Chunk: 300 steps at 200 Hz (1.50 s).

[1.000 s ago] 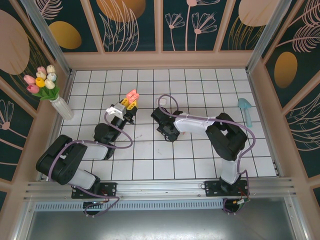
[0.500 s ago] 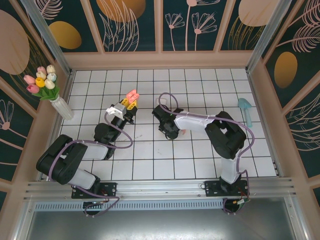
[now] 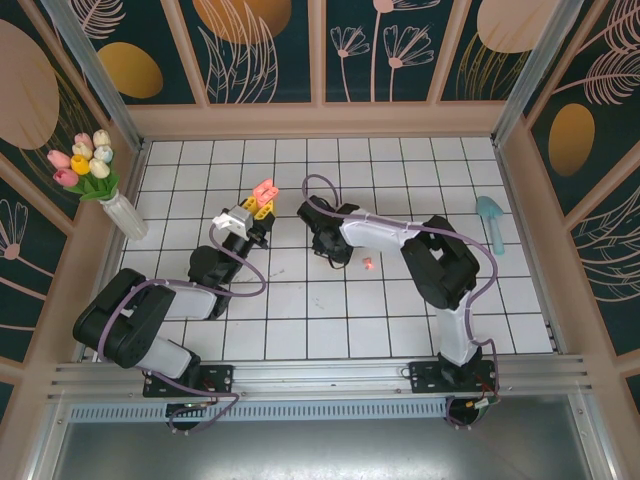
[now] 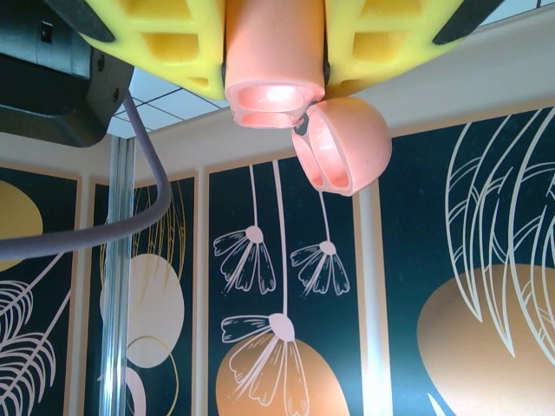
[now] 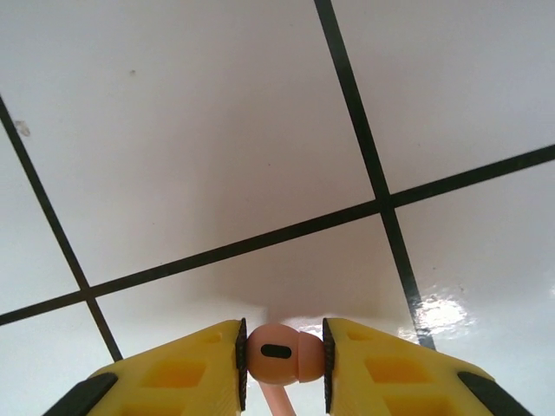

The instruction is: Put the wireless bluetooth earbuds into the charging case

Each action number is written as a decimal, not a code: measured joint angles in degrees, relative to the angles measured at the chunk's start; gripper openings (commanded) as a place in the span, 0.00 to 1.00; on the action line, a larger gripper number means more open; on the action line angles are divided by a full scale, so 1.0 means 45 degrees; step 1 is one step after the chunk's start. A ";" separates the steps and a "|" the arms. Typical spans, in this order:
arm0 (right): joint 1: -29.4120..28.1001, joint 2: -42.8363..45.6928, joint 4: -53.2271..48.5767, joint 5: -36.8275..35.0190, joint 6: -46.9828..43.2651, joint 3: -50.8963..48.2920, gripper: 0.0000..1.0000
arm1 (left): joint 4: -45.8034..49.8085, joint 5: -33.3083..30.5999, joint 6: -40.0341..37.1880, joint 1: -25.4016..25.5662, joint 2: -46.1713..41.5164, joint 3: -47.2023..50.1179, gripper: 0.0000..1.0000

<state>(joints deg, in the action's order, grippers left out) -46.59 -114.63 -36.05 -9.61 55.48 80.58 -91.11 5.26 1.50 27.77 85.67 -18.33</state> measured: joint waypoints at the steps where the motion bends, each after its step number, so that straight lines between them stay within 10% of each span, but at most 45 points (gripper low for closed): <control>1: 0.0000 0.0000 -0.0010 -0.0005 -0.0024 0.0005 0.30 | 0.0000 0.0000 0.0000 0.0000 0.0000 0.0000 0.00; 152: -0.0005 0.2783 0.1885 -0.1554 -0.1690 -0.1486 0.30 | 0.0000 0.0117 0.0000 0.0000 0.0000 0.0000 0.00; 300: -0.0063 0.7941 1.0365 -0.0821 -0.5926 -0.2749 0.30 | -0.0044 0.1889 0.0593 0.0141 0.0457 -0.1962 0.00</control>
<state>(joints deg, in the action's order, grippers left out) -46.87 -78.89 10.59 -13.30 28.82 68.20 -91.31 13.76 4.16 28.40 87.72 -27.16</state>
